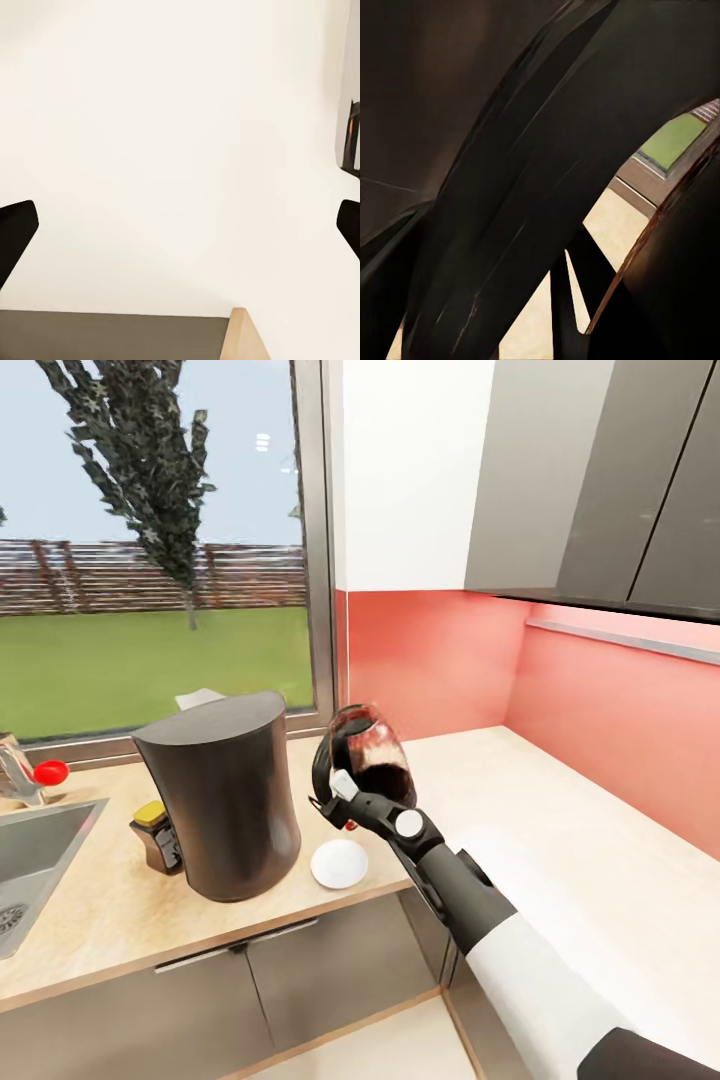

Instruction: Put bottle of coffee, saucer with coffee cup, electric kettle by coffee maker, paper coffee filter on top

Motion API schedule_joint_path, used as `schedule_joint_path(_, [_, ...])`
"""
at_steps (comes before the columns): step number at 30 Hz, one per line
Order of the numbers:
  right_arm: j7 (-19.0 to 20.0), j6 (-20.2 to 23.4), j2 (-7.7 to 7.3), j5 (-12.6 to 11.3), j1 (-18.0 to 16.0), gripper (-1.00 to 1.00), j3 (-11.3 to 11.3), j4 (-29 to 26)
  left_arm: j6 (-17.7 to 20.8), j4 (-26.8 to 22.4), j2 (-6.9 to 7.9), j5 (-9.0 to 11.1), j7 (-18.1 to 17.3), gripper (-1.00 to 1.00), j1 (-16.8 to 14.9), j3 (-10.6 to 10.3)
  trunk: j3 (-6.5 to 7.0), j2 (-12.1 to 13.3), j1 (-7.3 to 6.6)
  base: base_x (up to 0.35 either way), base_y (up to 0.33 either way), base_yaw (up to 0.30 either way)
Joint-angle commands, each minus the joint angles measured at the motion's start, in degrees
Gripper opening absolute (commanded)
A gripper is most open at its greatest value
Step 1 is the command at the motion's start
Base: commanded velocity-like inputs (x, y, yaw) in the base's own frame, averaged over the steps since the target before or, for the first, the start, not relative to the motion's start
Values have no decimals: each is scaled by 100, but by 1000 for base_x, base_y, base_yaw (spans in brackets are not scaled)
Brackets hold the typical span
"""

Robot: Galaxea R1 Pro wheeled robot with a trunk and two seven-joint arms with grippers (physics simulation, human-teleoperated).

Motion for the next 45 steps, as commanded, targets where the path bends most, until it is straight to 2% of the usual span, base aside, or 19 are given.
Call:
schedule_joint_path(1, [21, 17, 5, 26, -6, -100, -1, -6, 8, 10, -2, 25, 10, 100, -6, -48, -12, -13, 3, 10, 0, 0])
schedule_joint_path(7, [29, 5, 27, -32, -6, -100, 11, 12, 8, 6, 2, 25, 8, 100, -5, -28, -12, -13, 3, 158, 0, 0])
schedule_joint_path(9, [30, 3, 28, -255, -6, -100, 8, 11, 8, 5, -1, 25, 8, 100, -5, -34, -12, -13, 3, 103, 0, 6])
schedule_joint_path(10, [35, 5, 22, -555, -6, -100, -1, 6, 8, 9, -2, 25, 8, 100, -5, -38, -12, -13, 3, 26, 0, 74])
schedule_joint_path(14, [38, 6, 19, -808, -6, -100, -6, 4, 8, 6, -2, 25, 8, 100, -5, -39, -12, -13, 3, 9, 0, 56])
schedule_joint_path(23, [30, 6, 27, -865, -6, -100, 10, 0, 8, 5, -4, 28, 8, 100, -5, -37, -16, -13, 3, 16, 0, 27])
schedule_joint_path(30, [30, -2, 28, -868, -6, -100, 18, -2, 8, 6, -5, 26, 11, 100, -5, -37, -57, -13, 3, 114, 0, 150])
schedule_joint_path(39, [30, -4, 28, -866, -6, -100, 11, 5, 8, 5, -5, 26, 16, 100, -5, -27, -61, -13, 3, 149, 0, 11])
schedule_joint_path(45, [30, -189, 22, -865, -6, -100, 3, 12, 8, 8, -7, 25, 16, 100, -5, -30, -61, -13, 3, 46, 0, 0])
